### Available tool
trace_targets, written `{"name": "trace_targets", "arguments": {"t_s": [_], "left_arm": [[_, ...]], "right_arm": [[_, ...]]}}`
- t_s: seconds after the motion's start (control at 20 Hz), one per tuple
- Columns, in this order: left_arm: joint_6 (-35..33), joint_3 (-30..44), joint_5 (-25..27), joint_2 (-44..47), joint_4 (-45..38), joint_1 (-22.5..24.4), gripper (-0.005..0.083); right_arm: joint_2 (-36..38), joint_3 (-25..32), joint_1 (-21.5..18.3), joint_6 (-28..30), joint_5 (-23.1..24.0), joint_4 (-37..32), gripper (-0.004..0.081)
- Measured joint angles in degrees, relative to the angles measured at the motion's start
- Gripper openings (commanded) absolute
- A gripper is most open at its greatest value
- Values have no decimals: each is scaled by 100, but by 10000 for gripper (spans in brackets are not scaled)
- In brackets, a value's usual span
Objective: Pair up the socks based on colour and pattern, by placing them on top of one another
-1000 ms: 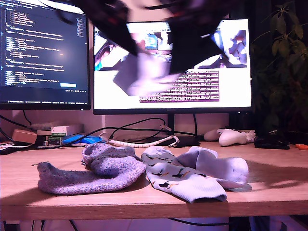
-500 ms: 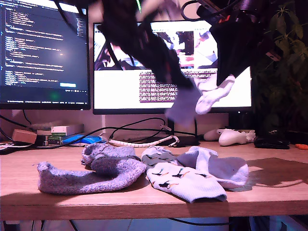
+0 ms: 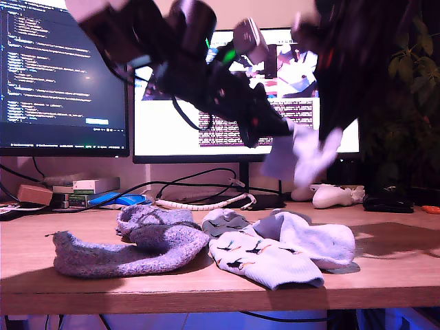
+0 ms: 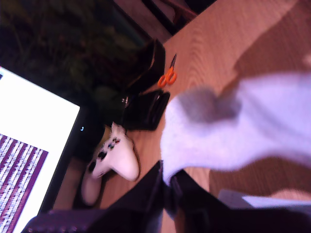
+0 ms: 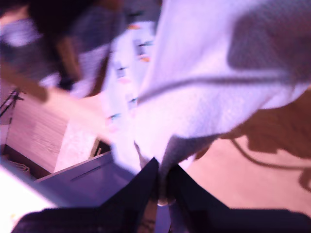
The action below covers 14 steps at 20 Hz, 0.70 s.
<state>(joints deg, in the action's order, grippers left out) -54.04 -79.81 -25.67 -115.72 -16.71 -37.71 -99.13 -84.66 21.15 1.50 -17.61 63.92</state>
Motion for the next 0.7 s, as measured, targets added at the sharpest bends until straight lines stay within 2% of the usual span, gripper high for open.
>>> {"name": "trace_targets", "arguments": {"t_s": [0.3,0.45,0.55,0.7], "left_arm": [[-177,0,-129,-802,-697,48,-13],[-256,0,-140,-870,-229,59,-12],[-256,0,-103,-870,-76,68,-4],[-258,0,234,-870,11,72,117]], "right_arm": [[-531,2,-7,-9,-15,-160,-13],[-706,2,-7,35,-90,28,-13],[-739,2,-13,157,-352,251,-13],[-739,2,-22,323,-610,476,-13]]}}
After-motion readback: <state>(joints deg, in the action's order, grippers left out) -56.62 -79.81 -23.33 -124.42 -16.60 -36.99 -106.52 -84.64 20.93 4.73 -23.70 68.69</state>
